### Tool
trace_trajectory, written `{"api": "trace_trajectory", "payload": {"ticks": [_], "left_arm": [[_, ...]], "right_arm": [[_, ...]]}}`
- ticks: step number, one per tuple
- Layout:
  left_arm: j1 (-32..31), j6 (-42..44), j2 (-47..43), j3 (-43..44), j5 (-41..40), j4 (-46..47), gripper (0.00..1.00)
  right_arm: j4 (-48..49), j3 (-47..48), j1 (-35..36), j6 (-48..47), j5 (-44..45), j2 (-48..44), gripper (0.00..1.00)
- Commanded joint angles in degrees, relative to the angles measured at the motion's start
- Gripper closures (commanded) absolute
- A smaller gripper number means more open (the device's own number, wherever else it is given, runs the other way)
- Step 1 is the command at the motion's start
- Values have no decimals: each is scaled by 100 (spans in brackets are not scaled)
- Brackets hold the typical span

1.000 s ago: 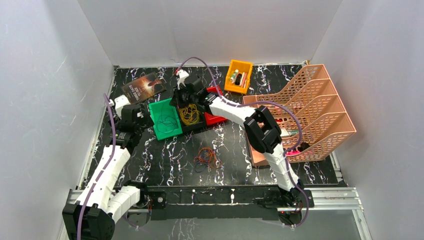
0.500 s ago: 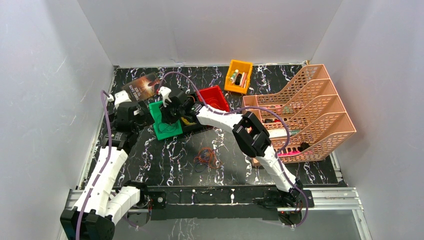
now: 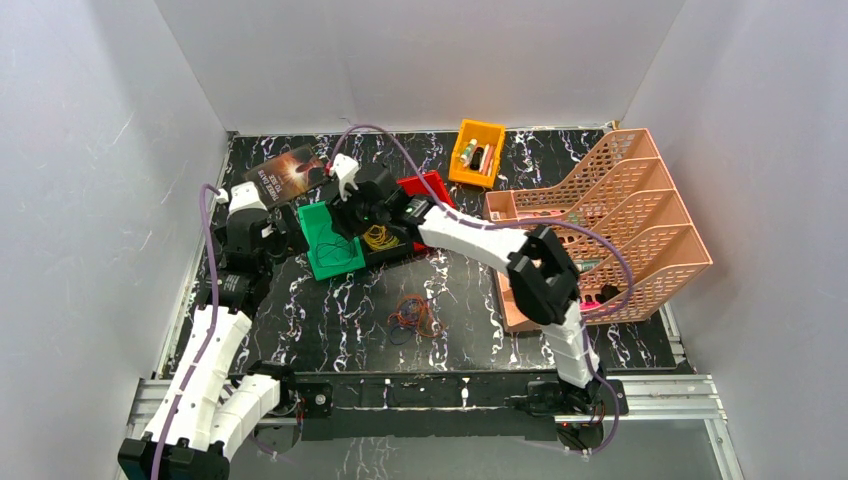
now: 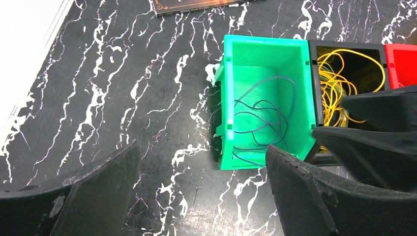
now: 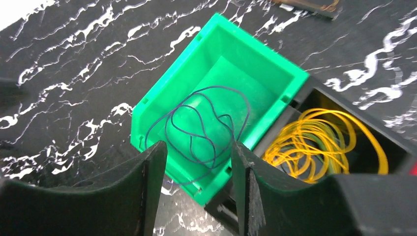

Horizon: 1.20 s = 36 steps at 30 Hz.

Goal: Untangle the cables

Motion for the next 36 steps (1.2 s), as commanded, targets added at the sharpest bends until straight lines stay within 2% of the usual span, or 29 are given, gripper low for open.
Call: {"api": "trace_trajectory", "payload": {"ticks": [1, 7, 15, 20, 25, 29, 36], "left_arm": [[40, 174, -118, -86, 251, 39, 2], [37, 273, -64, -91, 678, 97, 2], [32, 130, 120, -139, 1766, 171, 2], [-71, -47, 148, -206, 2263, 298, 2], [-499, -292, 338, -372, 2315, 560, 2], [-820, -304, 432, -299, 2095, 632, 2], [-910, -314, 433, -309, 2090, 675, 2]], "right_arm": [[477, -495, -23, -285, 508, -1036, 39], [217, -1122, -21, -260, 638, -1635, 39], [-225, -3156, -41, 165, 1259, -3562, 38], [-1223, -3943, -241, 377, 628, -4280, 38], [-1436, -4324, -324, -6, -533, -4264, 39], [-1259, -4283, -365, -261, -1183, -3757, 42], [-1035, -4107, -381, -675, -1512, -3066, 46]]}}
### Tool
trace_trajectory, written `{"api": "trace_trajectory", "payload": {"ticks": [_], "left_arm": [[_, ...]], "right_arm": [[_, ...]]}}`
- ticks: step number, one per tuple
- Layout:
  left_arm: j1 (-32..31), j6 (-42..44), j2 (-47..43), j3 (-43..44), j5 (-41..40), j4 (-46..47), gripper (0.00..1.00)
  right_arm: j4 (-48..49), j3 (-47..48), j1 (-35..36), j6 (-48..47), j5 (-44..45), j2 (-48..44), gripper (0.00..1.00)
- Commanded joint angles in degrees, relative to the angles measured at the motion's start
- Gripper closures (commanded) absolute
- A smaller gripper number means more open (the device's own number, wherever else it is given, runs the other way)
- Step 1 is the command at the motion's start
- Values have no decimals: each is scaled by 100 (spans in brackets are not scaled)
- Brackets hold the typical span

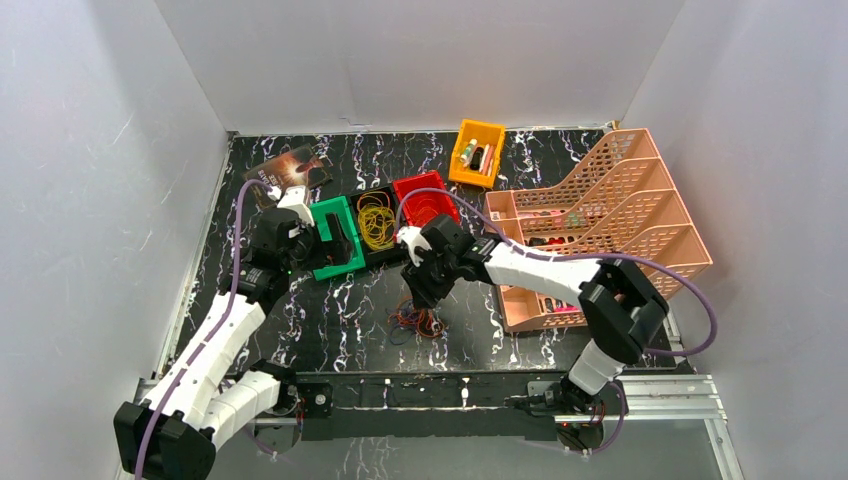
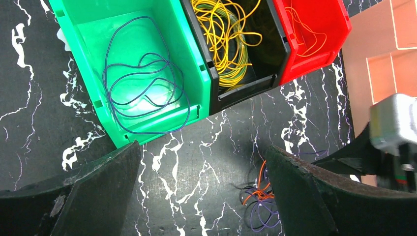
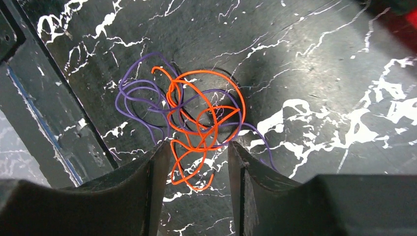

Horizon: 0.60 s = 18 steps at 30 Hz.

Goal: Untangle the cables

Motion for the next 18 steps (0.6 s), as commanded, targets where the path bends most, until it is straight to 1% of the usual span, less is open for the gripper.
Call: {"api": "trace_trajectory", "payload": {"ticks": [1, 6, 10, 15, 18], "left_arm": [[-39, -37, -66, 17, 26, 50, 1], [-36, 2, -112, -17, 60, 49, 2], [-35, 17, -165, -20, 78, 42, 2], [-36, 26, -286, -70, 133, 71, 2], [-37, 36, -294, -76, 180, 109, 2]], "right_arm": [[376, 188, -33, -395, -488, 153, 46], [331, 358, -35, -550, -515, 472, 49], [356, 446, -33, -589, -453, 629, 56], [358, 484, -33, -625, -368, 695, 67], [375, 456, -33, -618, -365, 641, 81]]}}
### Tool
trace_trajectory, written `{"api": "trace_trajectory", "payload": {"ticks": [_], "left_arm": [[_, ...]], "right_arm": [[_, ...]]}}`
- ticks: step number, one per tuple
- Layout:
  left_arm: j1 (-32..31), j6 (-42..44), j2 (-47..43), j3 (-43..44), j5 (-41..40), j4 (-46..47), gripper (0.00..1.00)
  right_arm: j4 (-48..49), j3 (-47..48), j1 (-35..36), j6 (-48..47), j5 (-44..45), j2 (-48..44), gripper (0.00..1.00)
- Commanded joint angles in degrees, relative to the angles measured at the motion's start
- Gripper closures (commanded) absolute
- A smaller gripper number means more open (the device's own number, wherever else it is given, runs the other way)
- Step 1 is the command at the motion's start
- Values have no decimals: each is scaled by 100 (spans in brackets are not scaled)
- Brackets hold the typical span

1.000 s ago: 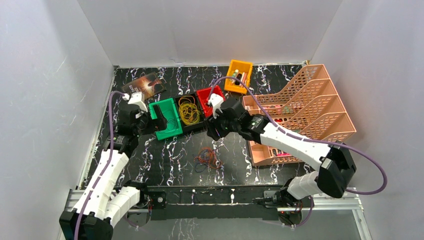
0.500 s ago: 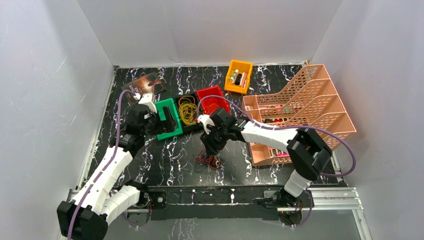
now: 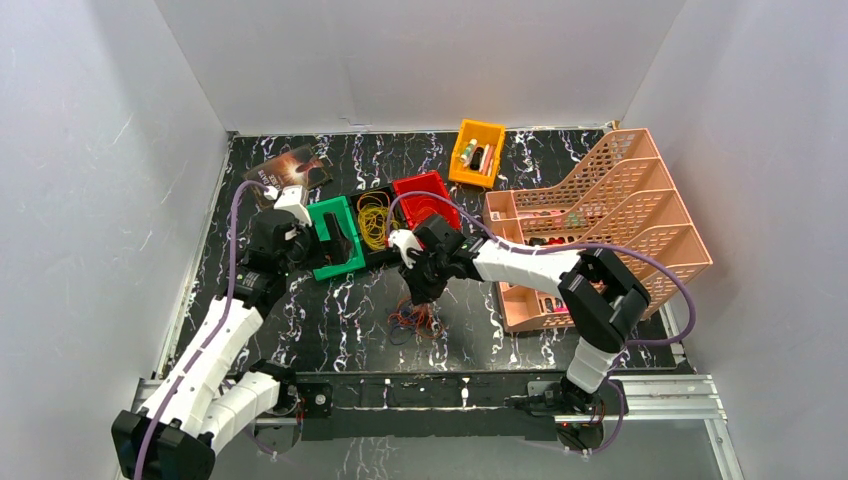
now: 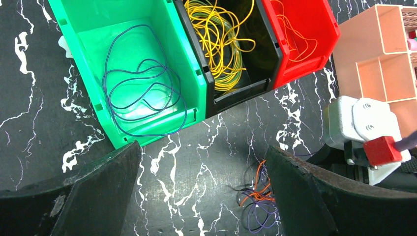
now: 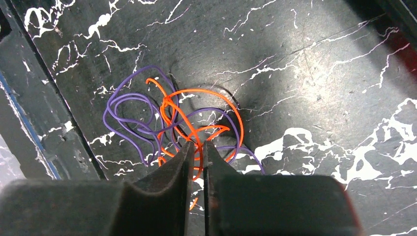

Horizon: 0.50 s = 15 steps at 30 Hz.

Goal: Untangle the cables

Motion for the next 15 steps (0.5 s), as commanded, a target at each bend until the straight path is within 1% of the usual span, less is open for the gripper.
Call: {"api": "trace_trajectory", "payload": {"ticks": [1, 5, 8, 12, 15], "left_arm": [[-30, 27, -126, -74, 178, 93, 2], [-35, -109, -75, -103, 165, 226, 2], [-129, -232, -141, -215, 252, 448, 2], [-264, -329, -331, -389, 287, 777, 2], [-337, -428, -314, -511, 428, 1093, 2]], "right_arm": [[226, 207, -33, -79, -24, -95, 86], [488, -41, -33, 102, 190, -448, 99], [713, -258, -38, 296, 515, -782, 100], [756, -508, -70, 546, 971, -1282, 100], [778, -685, -172, 693, 1048, -1668, 100]]}}
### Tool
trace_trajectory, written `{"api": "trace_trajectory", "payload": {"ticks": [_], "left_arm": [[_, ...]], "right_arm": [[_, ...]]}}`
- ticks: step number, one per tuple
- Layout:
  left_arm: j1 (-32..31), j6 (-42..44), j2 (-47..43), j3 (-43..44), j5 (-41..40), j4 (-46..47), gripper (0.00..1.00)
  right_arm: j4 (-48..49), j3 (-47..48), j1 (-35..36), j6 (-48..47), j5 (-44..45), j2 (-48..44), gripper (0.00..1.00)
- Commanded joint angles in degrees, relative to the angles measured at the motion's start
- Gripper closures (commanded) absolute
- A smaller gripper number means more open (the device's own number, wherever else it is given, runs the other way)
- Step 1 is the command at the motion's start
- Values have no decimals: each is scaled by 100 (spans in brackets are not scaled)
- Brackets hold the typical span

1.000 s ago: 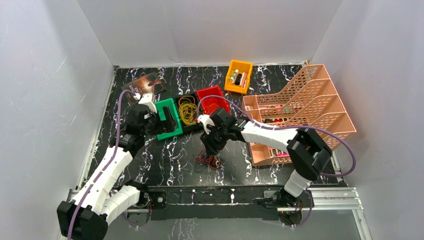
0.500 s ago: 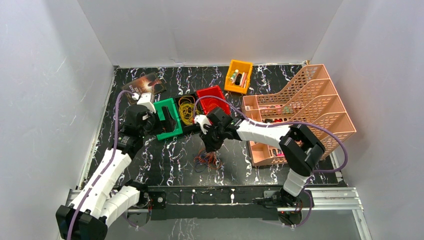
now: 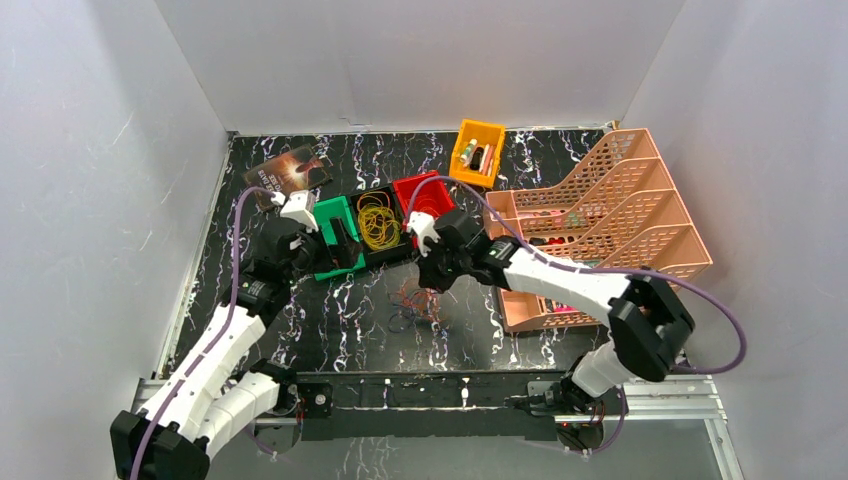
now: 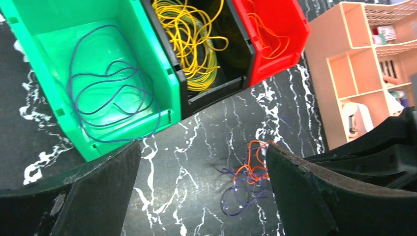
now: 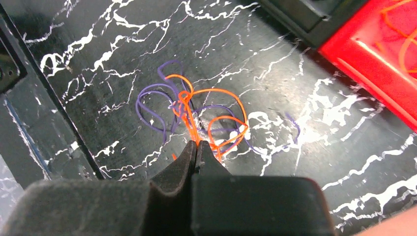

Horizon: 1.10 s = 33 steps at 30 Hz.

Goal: Untangle the cables

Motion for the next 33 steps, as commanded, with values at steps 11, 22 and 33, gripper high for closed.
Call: {"api": "trace_trajectory", "payload": {"ticks": [11, 22, 33], "left_arm": [[-781, -213, -173, -995, 623, 2607, 2], [-2125, 1217, 99, -1702, 1104, 4765, 2], [-2797, 1977, 676, -1633, 982, 5355, 2]], "right_arm": [[402, -434, -749, 1061, 39, -1750, 100], [-105, -218, -822, 1108, -602, -2207, 100], [-127, -182, -819, 1074, -884, -2143, 100]]}}
